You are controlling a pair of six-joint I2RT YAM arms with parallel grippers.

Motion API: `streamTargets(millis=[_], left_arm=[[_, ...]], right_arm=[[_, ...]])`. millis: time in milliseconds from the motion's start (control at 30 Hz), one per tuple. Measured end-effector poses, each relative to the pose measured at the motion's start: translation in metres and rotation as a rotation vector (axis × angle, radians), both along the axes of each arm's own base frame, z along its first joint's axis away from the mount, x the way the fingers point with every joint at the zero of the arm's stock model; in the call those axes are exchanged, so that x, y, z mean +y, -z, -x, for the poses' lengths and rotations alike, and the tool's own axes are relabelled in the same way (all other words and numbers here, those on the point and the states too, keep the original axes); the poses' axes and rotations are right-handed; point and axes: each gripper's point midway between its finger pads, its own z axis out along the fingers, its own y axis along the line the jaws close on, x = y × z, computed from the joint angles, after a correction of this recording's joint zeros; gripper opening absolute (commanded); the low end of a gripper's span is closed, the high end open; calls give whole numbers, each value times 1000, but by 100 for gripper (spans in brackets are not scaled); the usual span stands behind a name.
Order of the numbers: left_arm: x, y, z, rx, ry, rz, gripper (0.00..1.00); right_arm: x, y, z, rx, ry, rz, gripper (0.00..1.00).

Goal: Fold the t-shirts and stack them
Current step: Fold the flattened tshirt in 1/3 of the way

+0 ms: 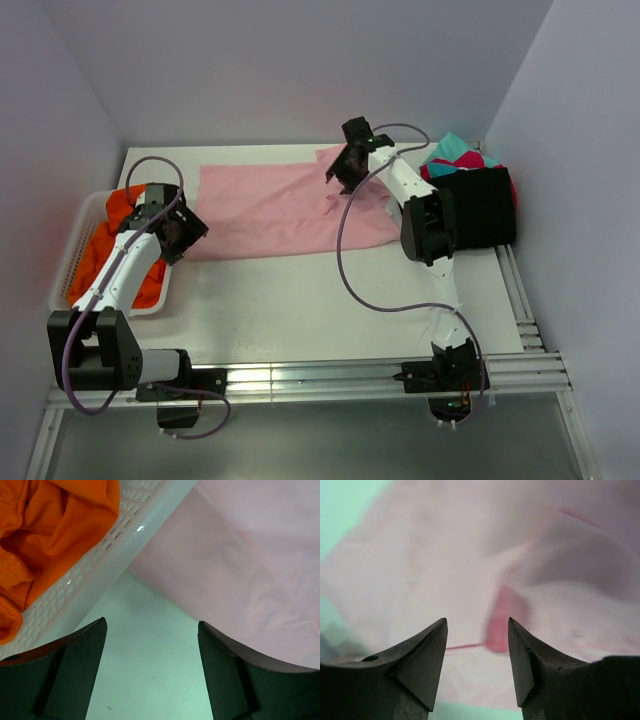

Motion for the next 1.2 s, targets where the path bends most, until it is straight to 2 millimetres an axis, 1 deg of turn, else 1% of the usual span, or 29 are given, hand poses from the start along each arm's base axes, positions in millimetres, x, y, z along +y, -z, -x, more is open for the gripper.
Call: streamTargets(millis=[133, 200, 267, 300, 367, 500, 567, 600, 633, 667, 733, 800, 833, 900, 933, 1000, 1033, 1100, 1200], left_arm=[[0, -5, -5, -9, 16, -10, 80], [1, -7, -7, -12, 19, -12, 80], [0, -8, -11, -13, 23, -14, 80], [0, -8, -12, -13, 25, -15, 80], [0, -7, -13, -12, 30, -14, 80], [-1, -4, -14, -15, 32, -9, 81], [-2, 5, -9, 0, 35, -3, 82], [-3, 10, -5, 13, 34, 1, 82], [-4, 16, 0, 28, 35, 8, 83], [-7, 23, 6, 45, 35, 21, 83], [-12, 32, 16, 64, 40, 33, 84], [-16, 39, 23, 77, 35, 50, 85], [-17, 41, 25, 81, 27, 57, 85], [-18, 44, 23, 80, 9, 64, 84], [-18, 45, 21, 79, -4, 67, 84], [-18, 50, 18, 91, -26, 67, 84], [-16, 53, 16, 102, -37, 59, 84], [-14, 54, 7, 102, -59, 46, 84], [-11, 54, -8, 91, -93, 35, 84]], right_arm=[[30, -40, -32, -144, -27, -161, 63], [37, -52, -40, -191, -43, -201, 63], [35, -56, -37, -209, -53, -192, 63], [30, -56, -30, -206, -55, -172, 62], [12, -59, -7, -199, -52, -107, 62], [-37, -81, 62, -181, -27, 22, 61], [-61, -98, 91, -211, -1, 65, 62], [-73, -103, 108, -219, 11, 86, 64], [-83, -103, 123, -218, 22, 104, 64], [-93, -101, 139, -218, 32, 121, 64], [-107, -87, 168, -187, 43, 150, 64], [-116, -60, 193, -130, 38, 172, 64], [-119, -46, 202, -97, 34, 182, 64], [-123, -15, 220, -15, 23, 204, 64], [-125, -3, 226, 19, 19, 212, 64], [-126, 15, 229, 68, 12, 224, 64], [-125, 20, 228, 75, 10, 227, 64], [-125, 31, 222, 85, 8, 232, 64], [-124, 39, 209, 93, 5, 239, 64]])
